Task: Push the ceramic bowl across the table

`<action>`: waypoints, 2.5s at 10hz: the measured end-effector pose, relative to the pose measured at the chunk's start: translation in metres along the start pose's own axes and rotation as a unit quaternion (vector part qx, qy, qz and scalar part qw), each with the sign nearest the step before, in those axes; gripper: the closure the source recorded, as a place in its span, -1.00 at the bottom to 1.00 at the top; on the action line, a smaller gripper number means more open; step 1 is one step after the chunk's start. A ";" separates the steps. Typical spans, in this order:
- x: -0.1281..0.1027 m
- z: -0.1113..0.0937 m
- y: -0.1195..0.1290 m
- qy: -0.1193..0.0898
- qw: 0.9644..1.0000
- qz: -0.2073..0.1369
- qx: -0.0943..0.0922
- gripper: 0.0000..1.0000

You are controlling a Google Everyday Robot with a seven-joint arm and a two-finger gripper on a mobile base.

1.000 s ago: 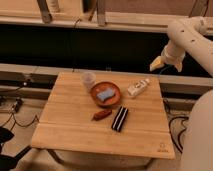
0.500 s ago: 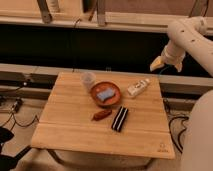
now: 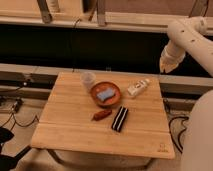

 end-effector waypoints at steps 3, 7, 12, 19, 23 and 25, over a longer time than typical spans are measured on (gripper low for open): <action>0.013 0.010 0.029 0.014 0.993 -0.111 0.040 1.00; 0.031 0.057 0.098 0.029 0.960 -0.264 0.087 1.00; 0.065 0.119 0.149 0.095 0.941 -0.315 0.074 1.00; 0.096 0.184 0.175 0.199 0.924 -0.321 0.060 1.00; 0.107 0.210 0.187 0.241 0.912 -0.327 0.052 1.00; 0.114 0.219 0.196 0.258 0.905 -0.336 0.044 1.00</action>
